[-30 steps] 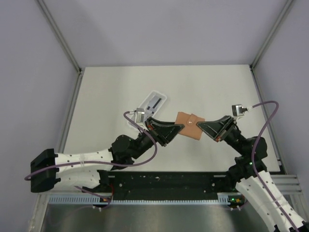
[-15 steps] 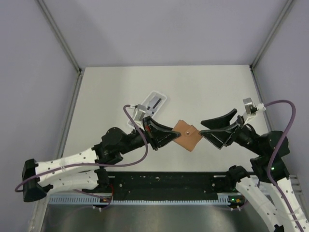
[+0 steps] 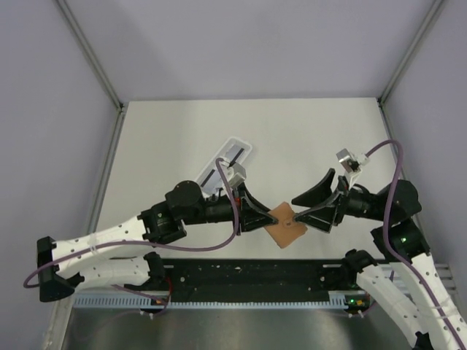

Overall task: Put the credit cards into the card holder
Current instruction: Open the card holder at the center of the board.

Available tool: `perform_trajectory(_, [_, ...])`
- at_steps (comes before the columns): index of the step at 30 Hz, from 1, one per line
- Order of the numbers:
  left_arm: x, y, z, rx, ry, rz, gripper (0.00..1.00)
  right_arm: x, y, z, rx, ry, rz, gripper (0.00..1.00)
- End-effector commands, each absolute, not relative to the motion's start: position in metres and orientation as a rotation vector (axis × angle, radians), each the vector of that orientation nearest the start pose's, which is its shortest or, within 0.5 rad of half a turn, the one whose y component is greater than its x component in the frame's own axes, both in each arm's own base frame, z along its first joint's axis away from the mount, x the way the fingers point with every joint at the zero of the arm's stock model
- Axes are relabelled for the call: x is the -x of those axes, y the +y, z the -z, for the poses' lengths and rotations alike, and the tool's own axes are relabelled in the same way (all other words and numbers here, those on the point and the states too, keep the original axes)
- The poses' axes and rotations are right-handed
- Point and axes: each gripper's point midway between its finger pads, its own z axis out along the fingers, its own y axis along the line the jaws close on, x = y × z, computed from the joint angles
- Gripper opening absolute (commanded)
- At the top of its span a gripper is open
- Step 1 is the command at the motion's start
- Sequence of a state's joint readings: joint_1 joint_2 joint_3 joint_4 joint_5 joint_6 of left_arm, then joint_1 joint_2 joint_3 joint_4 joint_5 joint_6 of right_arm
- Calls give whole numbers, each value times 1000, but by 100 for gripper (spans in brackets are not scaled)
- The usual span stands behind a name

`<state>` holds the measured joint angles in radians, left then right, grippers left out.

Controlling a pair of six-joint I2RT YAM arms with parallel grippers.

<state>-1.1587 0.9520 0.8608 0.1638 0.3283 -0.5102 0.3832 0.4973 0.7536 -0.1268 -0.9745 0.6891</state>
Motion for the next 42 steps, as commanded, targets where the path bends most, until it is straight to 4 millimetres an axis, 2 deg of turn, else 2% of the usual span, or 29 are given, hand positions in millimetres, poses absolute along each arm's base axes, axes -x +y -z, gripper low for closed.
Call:
perform_trajectory(1, [-71,-353,-371,-865,1429,1552,0,-78,210,-355,744,1524,-1553,66])
perform_trajectory(6, [-72,-356,-380,-890,1399,1558,0,-82,211,-345,728,1568,-1568,50])
perform_trajectory(13, [-70,-363,-386,-927,1374,1578,0,-90,214,-333,702,1641,-1576,49])
perform_trajectory(14, [-71,-364,-387,-926,1371,1578,0,-91,214,-332,700,1644,-1573,45])
perform_trajectory(15, [-71,-364,-387,-927,1370,1577,0,-92,214,-331,698,1647,-1574,36])
perform_trajectory(17, [-72,-364,-387,-918,1373,1569,0,-92,214,-332,693,1643,-1571,12])
perform_trajectory(18, [-73,-362,-386,-910,1372,1565,2,-94,214,-334,675,1642,-1565,3])
perform_trajectory(19, [-75,-362,-385,-900,1373,1561,9,-95,213,-337,659,1629,-1554,0])
perform_trajectory(23, [-82,-350,-387,-783,1337,1559,42,-109,210,-353,475,1590,-1561,0])
perform_trajectory(25, [-86,-341,-392,-691,1294,1571,53,-121,209,-355,336,1547,-1602,0])
perform_trajectory(26, [-89,-338,-392,-648,1288,1576,57,-121,207,-366,300,1473,-1638,0])
perform_trajectory(30, [-92,-334,-392,-588,1271,1595,59,-124,203,-372,180,1372,-1746,0])
perform_trajectory(36, [-95,-343,-390,-594,1289,1602,58,-119,201,-382,176,1339,-1769,0])
perform_trajectory(39, [-95,-349,-389,-603,1290,1616,49,-117,199,-387,176,1323,-1776,0])
perform_trajectory(42, [-95,-355,-386,-612,1298,1631,46,-116,200,-388,175,1330,-1784,0])
